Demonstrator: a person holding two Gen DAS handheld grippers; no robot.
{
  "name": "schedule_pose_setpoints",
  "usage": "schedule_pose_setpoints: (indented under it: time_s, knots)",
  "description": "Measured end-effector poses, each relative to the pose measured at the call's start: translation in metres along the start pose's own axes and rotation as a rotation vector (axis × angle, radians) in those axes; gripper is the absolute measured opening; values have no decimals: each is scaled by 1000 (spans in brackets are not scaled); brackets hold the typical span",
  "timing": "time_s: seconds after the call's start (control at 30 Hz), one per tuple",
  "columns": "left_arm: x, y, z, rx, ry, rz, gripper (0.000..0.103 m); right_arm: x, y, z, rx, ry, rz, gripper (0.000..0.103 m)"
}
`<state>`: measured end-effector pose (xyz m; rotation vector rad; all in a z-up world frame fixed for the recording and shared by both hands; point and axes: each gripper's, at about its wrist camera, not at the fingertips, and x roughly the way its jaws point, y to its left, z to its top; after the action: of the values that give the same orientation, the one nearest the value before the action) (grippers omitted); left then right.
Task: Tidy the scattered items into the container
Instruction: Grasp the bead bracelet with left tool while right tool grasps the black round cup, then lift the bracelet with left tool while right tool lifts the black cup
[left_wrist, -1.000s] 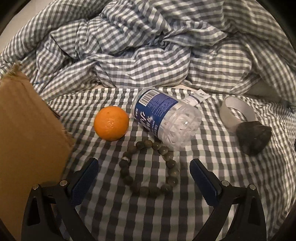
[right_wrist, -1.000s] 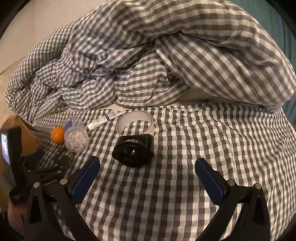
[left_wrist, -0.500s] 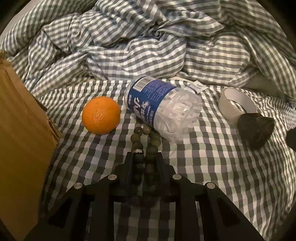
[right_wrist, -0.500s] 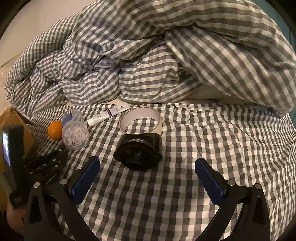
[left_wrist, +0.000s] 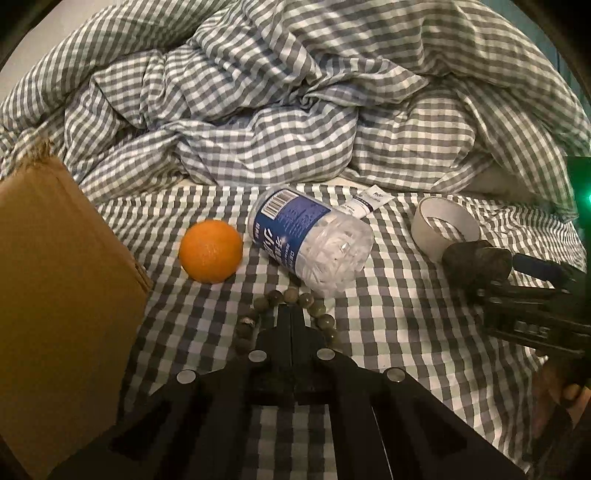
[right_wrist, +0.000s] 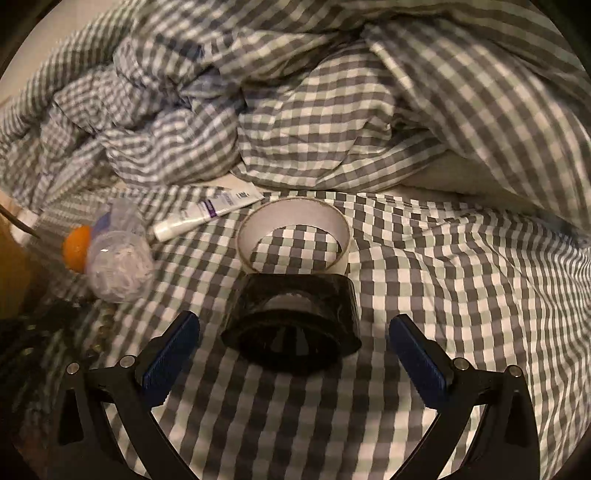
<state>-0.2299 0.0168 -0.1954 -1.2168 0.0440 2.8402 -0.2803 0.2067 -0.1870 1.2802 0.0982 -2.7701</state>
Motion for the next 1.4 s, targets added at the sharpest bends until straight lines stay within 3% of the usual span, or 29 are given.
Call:
schedule_pose_setpoints:
  time_s: [0.13, 0.17, 0.2, 0.23, 0.6, 0.83, 1.0, 1.07, 1.13, 1.4]
  knots:
    - [-5, 3, 1, 1, -6, -14, 0, 13, -1, 0, 21, 25, 39, 102]
    - [-6, 5, 1, -1, -8, -17, 0, 14, -2, -1, 32, 30, 53, 95]
    - [-6, 6, 1, -2, -8, -19, 0, 16, -2, -2, 40, 38, 61, 79]
    - [-6, 6, 1, -2, -8, -20, 0, 17, -2, -3, 42, 47, 61, 75]
    - [13, 1, -8, 19, 43, -11, 0, -10, 5, -6, 15, -13, 88, 75]
    - [35, 9, -7, -27, 79, 15, 3, -37, 1, -2, 24, -63, 115, 75]
    - [40, 7, -6, -8, 83, 24, 16, -49, 0, 1, 28, -89, 126, 75]
    - [41, 6, -5, -3, 83, 33, 38, -52, 1, 2, 33, -98, 132, 75]
    - [41, 7, -4, -10, 81, 32, 49, -56, 2, 2, 28, -105, 136, 75]
    - [42, 2, -1, -4, 87, 28, 49, -60, 3, 1, 22, -100, 140, 75]
